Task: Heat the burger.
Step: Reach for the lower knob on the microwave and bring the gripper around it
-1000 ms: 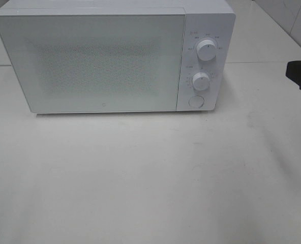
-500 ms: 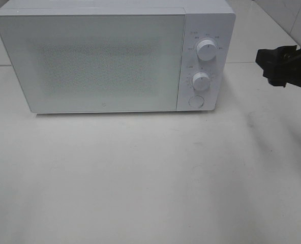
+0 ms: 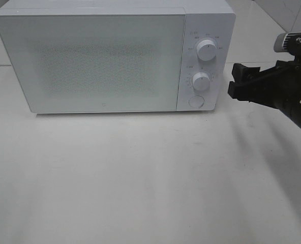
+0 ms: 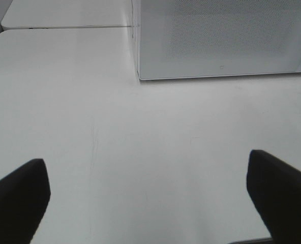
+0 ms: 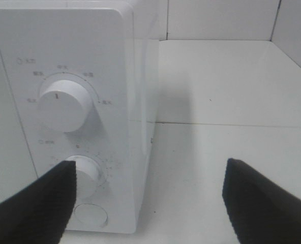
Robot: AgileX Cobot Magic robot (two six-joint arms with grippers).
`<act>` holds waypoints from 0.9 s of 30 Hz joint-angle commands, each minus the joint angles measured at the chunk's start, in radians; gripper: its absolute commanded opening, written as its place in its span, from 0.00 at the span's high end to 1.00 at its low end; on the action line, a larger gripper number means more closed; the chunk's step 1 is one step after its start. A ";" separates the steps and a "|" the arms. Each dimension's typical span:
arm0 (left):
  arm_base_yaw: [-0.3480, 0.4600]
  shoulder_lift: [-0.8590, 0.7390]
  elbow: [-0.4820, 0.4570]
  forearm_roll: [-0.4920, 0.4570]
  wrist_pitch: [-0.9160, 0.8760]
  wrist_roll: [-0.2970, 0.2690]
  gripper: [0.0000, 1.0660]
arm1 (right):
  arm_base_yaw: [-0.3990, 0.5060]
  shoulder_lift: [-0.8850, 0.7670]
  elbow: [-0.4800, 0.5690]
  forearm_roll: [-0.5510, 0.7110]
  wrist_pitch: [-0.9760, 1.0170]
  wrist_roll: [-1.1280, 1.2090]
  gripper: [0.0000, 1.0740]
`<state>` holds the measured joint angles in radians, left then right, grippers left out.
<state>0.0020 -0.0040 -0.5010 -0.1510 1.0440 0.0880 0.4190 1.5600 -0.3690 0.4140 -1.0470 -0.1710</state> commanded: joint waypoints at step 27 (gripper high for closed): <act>0.005 -0.028 0.003 -0.008 -0.008 0.000 0.05 | 0.339 0.270 -0.121 0.364 -0.311 -0.053 0.29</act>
<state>0.0020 -0.0040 -0.5010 -0.1510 1.0440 0.0880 0.7450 1.8240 -0.4690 0.7670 -1.2020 -0.2130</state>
